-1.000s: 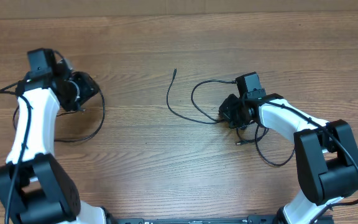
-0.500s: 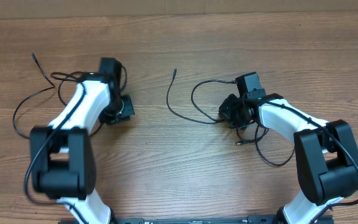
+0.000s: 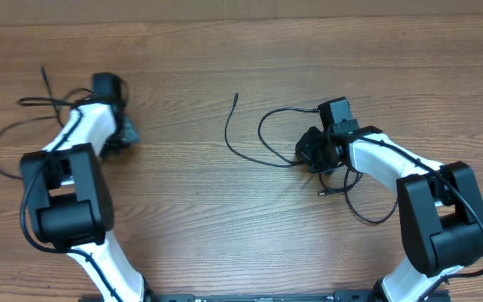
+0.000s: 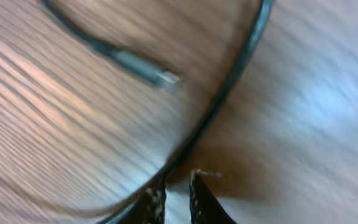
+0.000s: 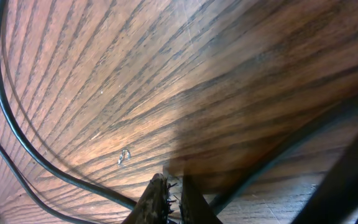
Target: Untangle cables
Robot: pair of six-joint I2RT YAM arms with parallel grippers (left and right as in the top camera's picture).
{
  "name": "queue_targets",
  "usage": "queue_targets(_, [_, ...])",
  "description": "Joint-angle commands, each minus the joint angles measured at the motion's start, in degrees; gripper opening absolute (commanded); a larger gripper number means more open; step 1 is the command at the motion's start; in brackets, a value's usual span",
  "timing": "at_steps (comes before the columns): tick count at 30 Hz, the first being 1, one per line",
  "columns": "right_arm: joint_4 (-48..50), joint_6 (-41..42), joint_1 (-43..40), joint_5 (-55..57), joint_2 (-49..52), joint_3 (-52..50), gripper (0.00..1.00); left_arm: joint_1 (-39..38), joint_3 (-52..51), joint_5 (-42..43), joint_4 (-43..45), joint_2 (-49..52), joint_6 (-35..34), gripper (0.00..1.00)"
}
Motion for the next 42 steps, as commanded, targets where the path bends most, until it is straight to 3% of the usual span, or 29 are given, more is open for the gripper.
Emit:
queue_targets(1, [-1.1, 0.0, -0.1, 4.0, 1.6, -1.9, 0.08, 3.7, -4.1, 2.7, 4.5, 7.8, 0.1, 0.13])
queue_targets(10, [-1.1, 0.0, -0.1, 4.0, 1.6, -1.9, 0.08, 5.7, -3.5, 18.1, 14.5, 7.6, 7.8, 0.18])
queue_targets(15, [-1.1, 0.0, -0.1, 4.0, 1.6, -1.9, 0.16, 5.4, 0.8, 26.3, 10.0, 4.7, 7.8, 0.23])
queue_targets(24, [-1.1, 0.0, -0.1, 4.0, 1.6, -1.9, 0.16, 4.8, 7.3, 39.9, -0.6, -7.1, 4.0, 0.24])
queue_targets(28, [-1.1, 0.0, -0.1, 4.0, 1.6, -1.9, 0.16, 2.1, 7.3, 41.1, -5.5, -9.1, 4.1, 0.26])
queue_targets(31, [-1.1, 0.0, -0.1, 4.0, 1.6, -1.9, 0.17, -0.3, 7.0, 41.0, -10.2, -8.8, 4.1, 0.39])
queue_targets(32, [-1.1, 0.0, -0.1, 4.0, 1.6, -1.9, 0.17, -1.1, 7.0, 41.0, -11.3, -8.7, 4.1, 0.39])
queue_targets(40, [-0.7, 0.0, -0.1, 4.0, 1.6, -1.9, 0.16, -8.7, 3.0, 38.0, -12.2, -8.6, 4.1, 0.07])
queue_targets(42, [-0.3, 0.0, -0.1, 4.0, 1.6, -1.9, 0.14, -10.9, 1.2, 37.2, -10.8, -8.6, 4.1, 0.04])
